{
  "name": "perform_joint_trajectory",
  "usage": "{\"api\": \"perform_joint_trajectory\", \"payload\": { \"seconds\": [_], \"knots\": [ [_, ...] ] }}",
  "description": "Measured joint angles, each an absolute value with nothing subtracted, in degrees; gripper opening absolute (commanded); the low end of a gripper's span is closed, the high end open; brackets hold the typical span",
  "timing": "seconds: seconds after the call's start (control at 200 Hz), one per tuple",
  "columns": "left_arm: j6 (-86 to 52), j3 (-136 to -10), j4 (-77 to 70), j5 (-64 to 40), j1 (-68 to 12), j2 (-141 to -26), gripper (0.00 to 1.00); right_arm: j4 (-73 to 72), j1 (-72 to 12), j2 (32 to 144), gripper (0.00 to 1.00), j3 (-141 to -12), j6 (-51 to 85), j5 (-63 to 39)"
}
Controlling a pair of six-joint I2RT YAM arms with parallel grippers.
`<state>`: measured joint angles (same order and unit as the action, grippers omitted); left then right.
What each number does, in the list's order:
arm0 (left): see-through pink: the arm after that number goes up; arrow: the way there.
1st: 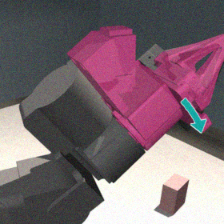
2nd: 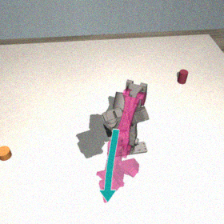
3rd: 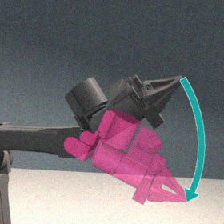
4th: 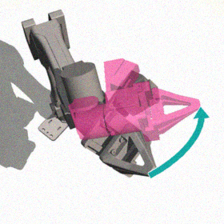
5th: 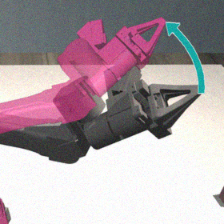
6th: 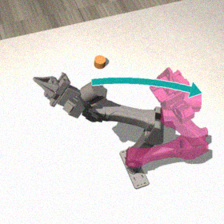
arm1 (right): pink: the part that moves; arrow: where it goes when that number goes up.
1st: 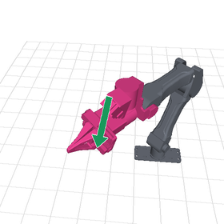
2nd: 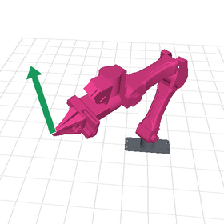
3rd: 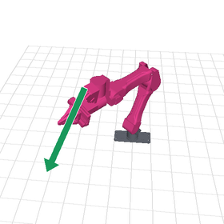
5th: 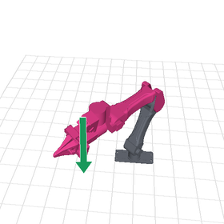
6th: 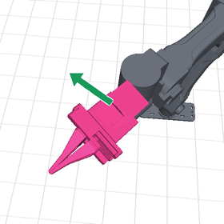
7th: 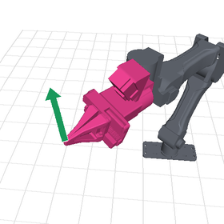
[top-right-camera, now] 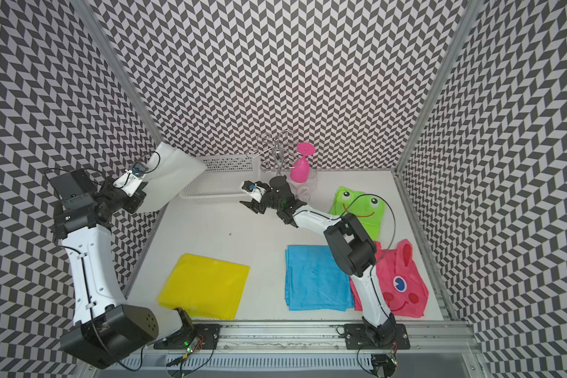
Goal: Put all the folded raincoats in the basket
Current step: Move the basket to the center of the board.
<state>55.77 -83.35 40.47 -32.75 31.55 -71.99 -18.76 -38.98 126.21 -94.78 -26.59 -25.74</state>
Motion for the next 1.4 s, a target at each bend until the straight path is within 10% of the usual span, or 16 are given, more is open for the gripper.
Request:
{"api": "perform_joint_trajectory", "payload": {
  "seconds": [0.396,1.402],
  "knots": [
    [52.8,-81.1,40.8,-36.0,31.6,-72.0,0.00,-7.5,-39.3,145.4,0.65,-118.9,-27.2,-24.2],
    [55.7,-81.1,43.4,-40.8,31.9,-72.0,0.00,12.2,-45.0,140.0,0.25,-112.0,-48.1,-7.8]
  ]
}}
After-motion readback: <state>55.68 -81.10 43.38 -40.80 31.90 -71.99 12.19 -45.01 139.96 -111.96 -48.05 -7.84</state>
